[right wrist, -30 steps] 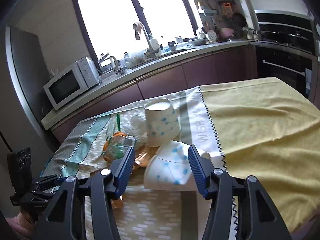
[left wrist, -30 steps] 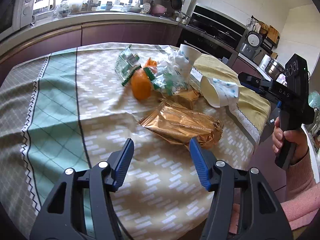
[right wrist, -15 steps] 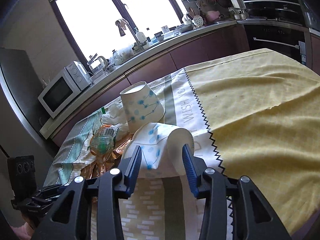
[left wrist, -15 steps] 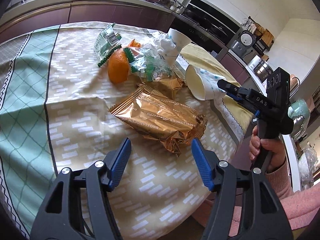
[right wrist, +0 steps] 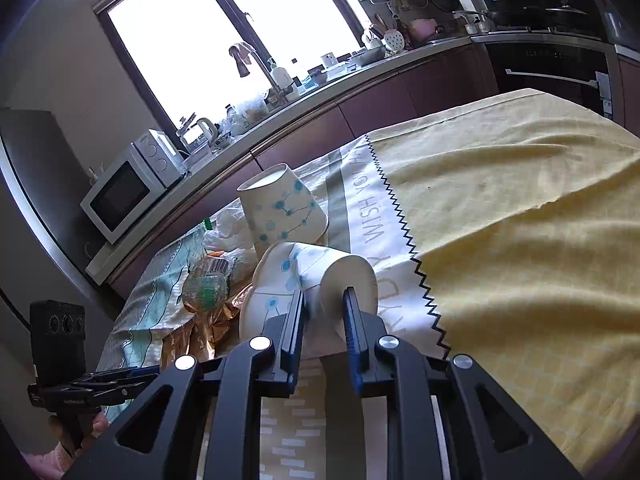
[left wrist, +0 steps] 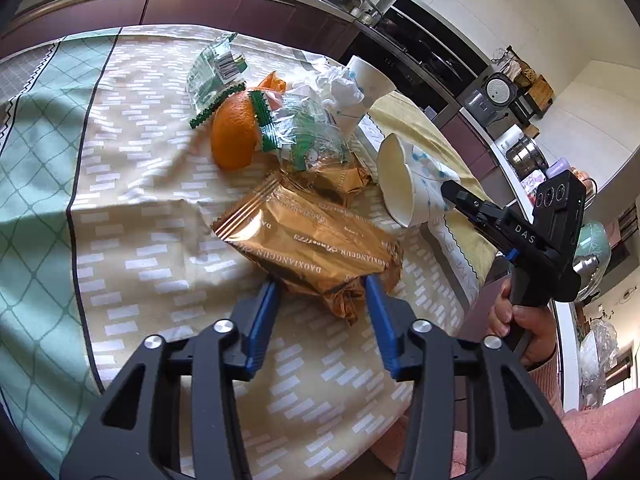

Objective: Collect trash
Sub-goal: 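Grasp the blue-dotted paper cup with the right tool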

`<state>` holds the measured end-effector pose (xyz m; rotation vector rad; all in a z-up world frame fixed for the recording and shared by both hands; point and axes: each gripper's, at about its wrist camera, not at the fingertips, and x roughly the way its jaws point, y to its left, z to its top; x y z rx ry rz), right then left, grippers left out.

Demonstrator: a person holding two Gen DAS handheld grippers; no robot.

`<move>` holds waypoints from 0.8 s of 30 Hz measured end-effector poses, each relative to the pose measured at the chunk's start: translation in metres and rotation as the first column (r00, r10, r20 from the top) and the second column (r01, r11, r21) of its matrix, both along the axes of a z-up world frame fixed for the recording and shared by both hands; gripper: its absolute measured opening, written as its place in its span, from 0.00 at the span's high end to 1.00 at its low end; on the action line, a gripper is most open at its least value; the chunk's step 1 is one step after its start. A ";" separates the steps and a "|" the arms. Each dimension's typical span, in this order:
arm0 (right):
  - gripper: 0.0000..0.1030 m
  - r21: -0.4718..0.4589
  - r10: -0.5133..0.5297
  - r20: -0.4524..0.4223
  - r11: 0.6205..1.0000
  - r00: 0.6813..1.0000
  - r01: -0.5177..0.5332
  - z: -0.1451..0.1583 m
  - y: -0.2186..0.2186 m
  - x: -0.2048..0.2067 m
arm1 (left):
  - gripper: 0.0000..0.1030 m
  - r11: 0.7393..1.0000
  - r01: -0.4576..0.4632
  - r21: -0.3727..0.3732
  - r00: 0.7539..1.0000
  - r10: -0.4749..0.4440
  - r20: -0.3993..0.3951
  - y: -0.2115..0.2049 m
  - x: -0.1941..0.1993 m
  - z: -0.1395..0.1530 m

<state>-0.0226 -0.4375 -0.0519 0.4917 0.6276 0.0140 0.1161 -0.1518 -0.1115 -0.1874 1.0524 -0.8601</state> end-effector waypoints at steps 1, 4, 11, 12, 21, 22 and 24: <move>0.83 0.003 -0.001 0.006 1.000 1.000 0.001 0.001 -0.001 -0.002 | 0.78 1.000 0.003 -0.001 1.000 -0.003 -0.015 -0.001 0.002 -0.003; 0.83 0.003 0.001 0.020 1.000 1.000 -0.001 0.005 -0.001 -0.006 | 0.93 1.000 -0.002 -0.005 0.999 0.002 -0.043 -0.003 0.005 -0.011; 0.84 -0.002 0.014 0.043 1.000 0.999 -0.013 0.014 0.002 -0.011 | 0.79 1.000 -0.012 -0.024 0.999 0.011 -0.041 -0.006 0.008 -0.009; 0.84 -0.001 0.017 0.044 1.000 0.999 -0.017 0.015 0.002 -0.011 | 0.75 0.999 -0.013 -0.031 0.999 0.011 -0.048 -0.005 0.009 -0.009; 0.84 -0.010 0.073 0.034 0.997 0.997 -0.073 0.013 0.018 -0.004 | 0.61 0.995 -0.031 -0.092 0.994 0.021 -0.109 -0.005 0.022 -0.011; 0.84 -0.015 0.084 0.032 0.996 0.996 -0.084 0.013 0.021 -0.003 | 0.62 0.995 -0.036 -0.088 0.993 0.026 -0.111 -0.008 0.023 -0.010; 0.84 -0.027 0.108 0.027 0.994 0.994 -0.107 0.013 0.028 0.000 | 0.66 0.995 -0.045 -0.087 0.992 0.035 -0.118 -0.010 0.024 -0.010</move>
